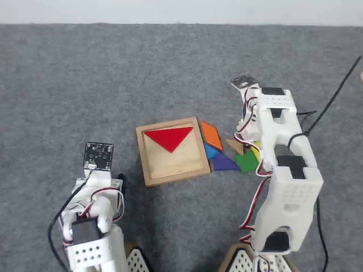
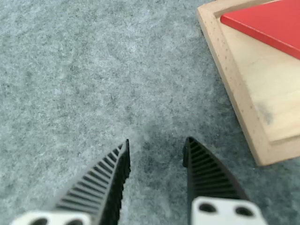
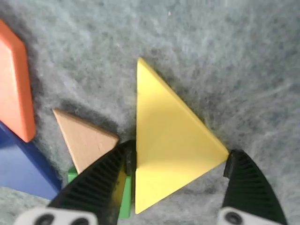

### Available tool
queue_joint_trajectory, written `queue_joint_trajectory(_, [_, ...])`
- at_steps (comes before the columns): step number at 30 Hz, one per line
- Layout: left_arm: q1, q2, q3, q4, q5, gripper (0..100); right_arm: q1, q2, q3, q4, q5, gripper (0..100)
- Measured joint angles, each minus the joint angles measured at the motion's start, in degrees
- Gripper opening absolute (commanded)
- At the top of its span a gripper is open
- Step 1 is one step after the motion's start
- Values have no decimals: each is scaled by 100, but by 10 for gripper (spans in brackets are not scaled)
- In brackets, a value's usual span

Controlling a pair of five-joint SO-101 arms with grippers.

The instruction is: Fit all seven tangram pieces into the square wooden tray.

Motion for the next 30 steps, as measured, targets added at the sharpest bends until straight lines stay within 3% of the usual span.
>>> queue_joint_trajectory(4, [0,0,0,0,0,190,62,0,-53,0,18,153])
queue_joint_trajectory(24, [0,0,0,0,0,190,-35,-466,-193,-62,-141,160])
queue_joint_trajectory(30, [0,0,0,0,0,190,-44,-475,-193,-62,176,298])
